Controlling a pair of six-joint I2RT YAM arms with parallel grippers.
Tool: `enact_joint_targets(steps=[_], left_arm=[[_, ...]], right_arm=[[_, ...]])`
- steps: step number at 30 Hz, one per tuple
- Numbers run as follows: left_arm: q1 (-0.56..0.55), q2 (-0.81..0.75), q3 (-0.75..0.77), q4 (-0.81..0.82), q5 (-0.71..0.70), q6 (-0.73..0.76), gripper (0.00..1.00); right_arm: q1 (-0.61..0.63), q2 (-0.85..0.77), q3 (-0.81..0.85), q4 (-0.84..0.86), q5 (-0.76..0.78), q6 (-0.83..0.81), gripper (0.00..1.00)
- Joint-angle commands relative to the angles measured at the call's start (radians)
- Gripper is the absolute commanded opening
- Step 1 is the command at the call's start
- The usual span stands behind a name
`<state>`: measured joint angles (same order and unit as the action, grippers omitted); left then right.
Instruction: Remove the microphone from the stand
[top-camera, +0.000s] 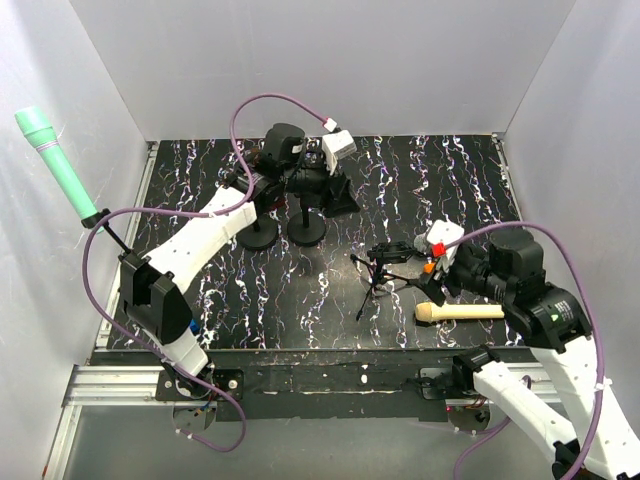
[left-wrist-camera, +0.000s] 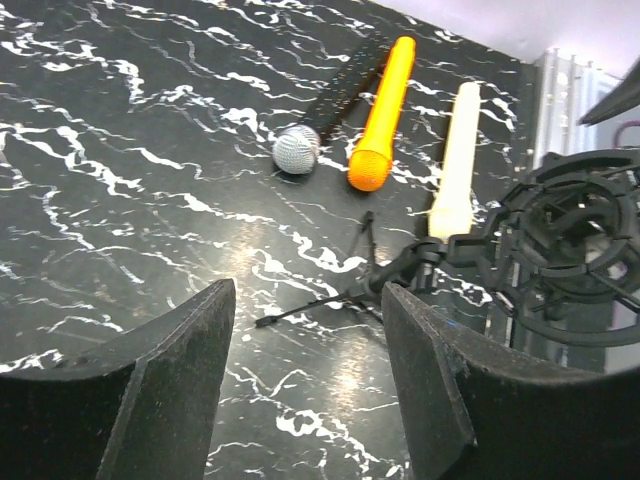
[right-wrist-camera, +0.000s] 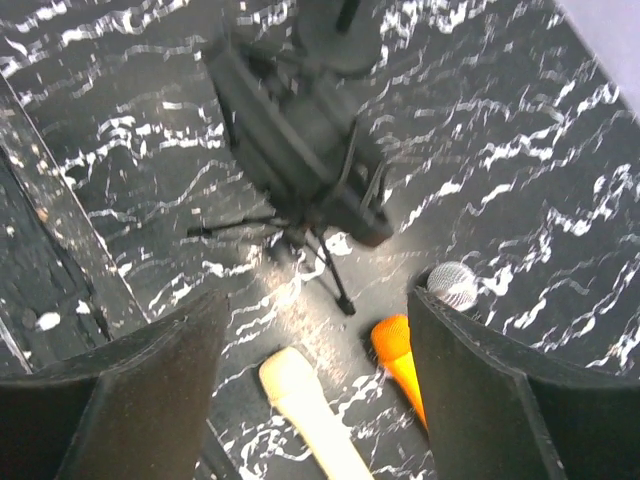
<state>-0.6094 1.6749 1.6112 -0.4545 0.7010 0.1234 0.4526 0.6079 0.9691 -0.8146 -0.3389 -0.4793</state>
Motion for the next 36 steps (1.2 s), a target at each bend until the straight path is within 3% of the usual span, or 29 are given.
enact_joint_targets(steps=[1, 11, 22, 36], left_arm=[[0.008, -0.064, 0.044, -0.027, -0.110, 0.090, 0.60], [0.008, -0.168, -0.020, -0.015, -0.139, 0.108, 0.61], [0.008, -0.208, -0.022, -0.056, -0.230, 0.185, 0.62], [0.065, -0.218, -0.016, -0.049, -0.250, 0.199, 0.63]], right_arm=[[-0.002, 0.068, 0.150, 0.020, -0.119, -0.024, 0.80], [-0.002, 0.213, 0.229, 0.031, -0.239, -0.172, 0.85], [-0.002, 0.346, 0.221, 0.093, -0.344, -0.335, 0.82], [-0.002, 0.440, 0.207, 0.343, -0.282, -0.295, 0.44]])
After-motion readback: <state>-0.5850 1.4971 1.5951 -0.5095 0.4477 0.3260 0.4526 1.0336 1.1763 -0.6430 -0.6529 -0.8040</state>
